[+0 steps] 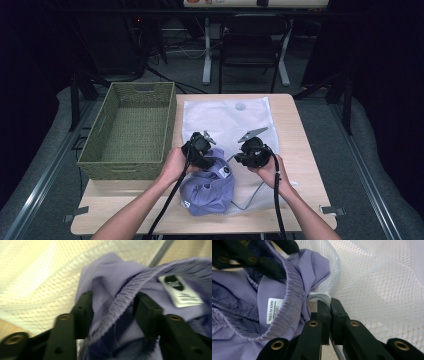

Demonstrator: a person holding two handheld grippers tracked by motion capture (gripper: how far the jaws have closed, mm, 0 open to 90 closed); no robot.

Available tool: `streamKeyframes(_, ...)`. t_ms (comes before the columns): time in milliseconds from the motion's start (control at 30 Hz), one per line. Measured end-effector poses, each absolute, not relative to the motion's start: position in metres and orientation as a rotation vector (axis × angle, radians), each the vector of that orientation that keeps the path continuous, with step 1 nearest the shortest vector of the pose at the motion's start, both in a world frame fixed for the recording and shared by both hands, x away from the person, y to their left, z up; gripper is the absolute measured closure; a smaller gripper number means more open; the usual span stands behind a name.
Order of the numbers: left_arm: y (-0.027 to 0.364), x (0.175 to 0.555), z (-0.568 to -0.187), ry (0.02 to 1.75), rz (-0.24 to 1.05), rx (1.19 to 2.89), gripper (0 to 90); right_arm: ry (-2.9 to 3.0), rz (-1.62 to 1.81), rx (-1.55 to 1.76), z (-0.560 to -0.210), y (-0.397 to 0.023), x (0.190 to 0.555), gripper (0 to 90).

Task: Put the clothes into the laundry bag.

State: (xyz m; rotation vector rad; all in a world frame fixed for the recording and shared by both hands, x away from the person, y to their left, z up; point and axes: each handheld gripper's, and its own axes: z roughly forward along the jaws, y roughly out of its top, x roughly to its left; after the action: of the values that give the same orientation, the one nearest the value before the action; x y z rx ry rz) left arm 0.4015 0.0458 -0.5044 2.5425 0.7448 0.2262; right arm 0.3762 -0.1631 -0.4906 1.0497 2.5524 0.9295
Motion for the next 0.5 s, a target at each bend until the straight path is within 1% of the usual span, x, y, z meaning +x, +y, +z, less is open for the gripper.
streamKeyframes(33, 0.045, 0.403, -0.510, 0.734, 0.204, 2.542, 69.9, 2.554, 0.928, 1.051, -0.491, -0.163, 0.377, 87.9)
streamKeyframes(67, 0.045, 0.403, -0.512, 0.722, 0.195, 2.539, 76.3, 2.556, 0.931, 1.053, -0.491, -0.163, 0.377, 87.9)
streamKeyframes(100, 0.045, 0.403, -0.512, 0.722, 0.195, 2.539, 81.7, 2.555, 0.930, 1.052, -0.492, -0.163, 0.378, 88.0)
streamKeyframes(133, 0.045, 0.403, -0.513, 0.712, 0.179, 2.538, 81.7, 2.555, 0.930, 1.052, -0.492, -0.163, 0.378, 88.0)
streamKeyframes(167, 0.045, 0.403, -0.513, 0.707, 0.173, 2.532, 86.1, 2.554, 0.924, 1.057, -0.493, -0.164, 0.379, 87.9)
streamKeyframes(333, 0.047, 0.393, -0.501, 0.627, 0.122, 2.499, 87.0, 2.542, 0.922, 1.069, -0.493, -0.166, 0.380, 88.0)
streamKeyframes(400, 0.043, 0.384, -0.494, 0.572, 0.069, 2.465, 87.0, 2.528, 0.927, 1.079, -0.491, -0.167, 0.380, 88.0)
streamKeyframes(500, 0.038, 0.379, -0.491, 0.528, 0.053, 2.465, 86.9, 2.522, 0.929, 1.087, -0.491, -0.167, 0.381, 88.0)
